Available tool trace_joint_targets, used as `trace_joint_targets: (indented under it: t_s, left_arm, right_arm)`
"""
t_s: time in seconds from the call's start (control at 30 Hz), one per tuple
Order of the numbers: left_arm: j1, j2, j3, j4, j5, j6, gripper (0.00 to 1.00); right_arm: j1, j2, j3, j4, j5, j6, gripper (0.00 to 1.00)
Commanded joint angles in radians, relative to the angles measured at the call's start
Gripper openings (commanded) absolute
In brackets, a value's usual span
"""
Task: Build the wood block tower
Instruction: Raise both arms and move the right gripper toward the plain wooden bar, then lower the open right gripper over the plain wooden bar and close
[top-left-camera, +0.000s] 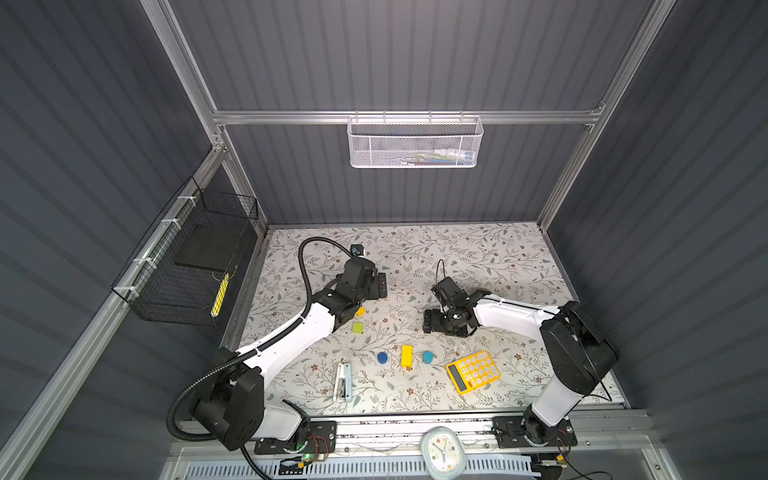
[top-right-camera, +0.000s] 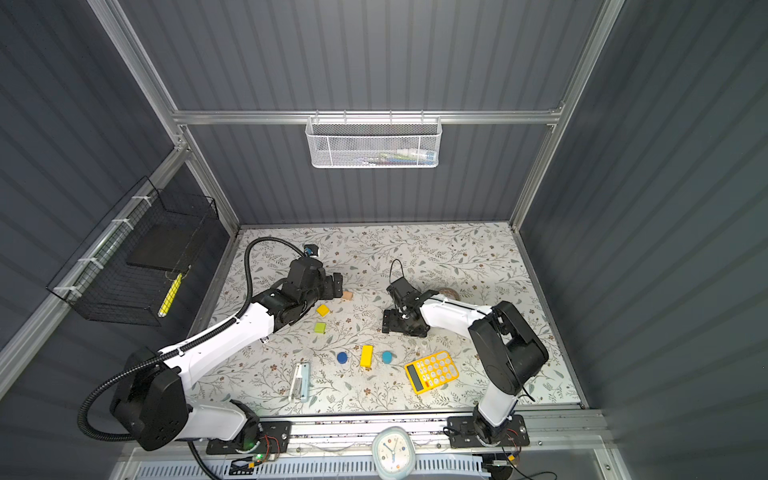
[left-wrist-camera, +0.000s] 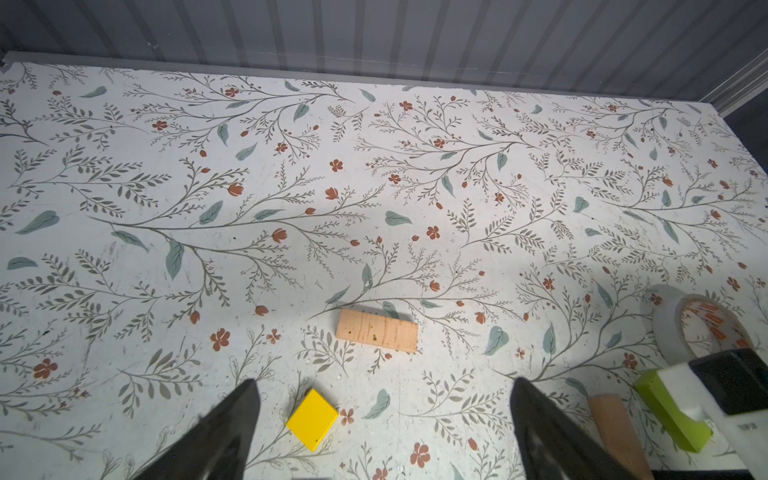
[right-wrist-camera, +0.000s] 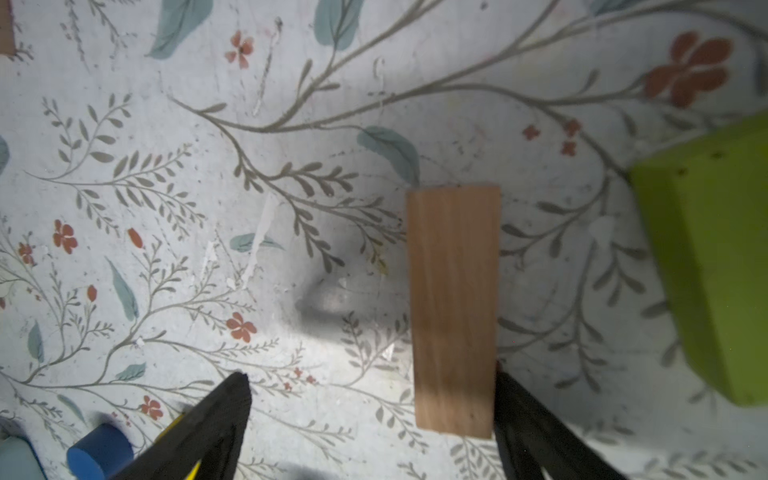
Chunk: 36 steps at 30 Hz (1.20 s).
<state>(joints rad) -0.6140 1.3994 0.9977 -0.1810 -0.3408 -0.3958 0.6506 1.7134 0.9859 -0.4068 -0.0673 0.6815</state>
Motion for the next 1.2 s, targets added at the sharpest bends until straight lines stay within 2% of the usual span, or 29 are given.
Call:
trace_joint_targets:
  t_s: [0.0,0.27,0.8,1.0,1.17]
  left_arm:
    - [-0.003,-0.005,-0.004,-0.012,-0.021,0.020,0.95]
    - [-0.003,0.005,0.000,-0.024,-0.039,0.031,0.95]
    - [-0.002,0.021,0.009,-0.047,-0.073,0.033,0.96]
    - [-0.003,0.022,0.012,-0.051,-0.073,0.032,0.96]
    - [-0.003,0.017,0.008,-0.047,-0.073,0.034,0.96]
  right_arm:
    - [0.017,0.028,0.030,0.009,-0.044,0.021,0.90]
    - [0.043,0.096,0.099,0.013,-0.115,0.026,0.87]
    - [0.057,0.212,0.274,0.005,-0.135,-0.011,0.87]
    - [0.060,0.128,0.271,-0.028,-0.119,-0.015,0.86]
    - [0.069,0.002,0.256,-0.095,-0.030,-0.009,0.86]
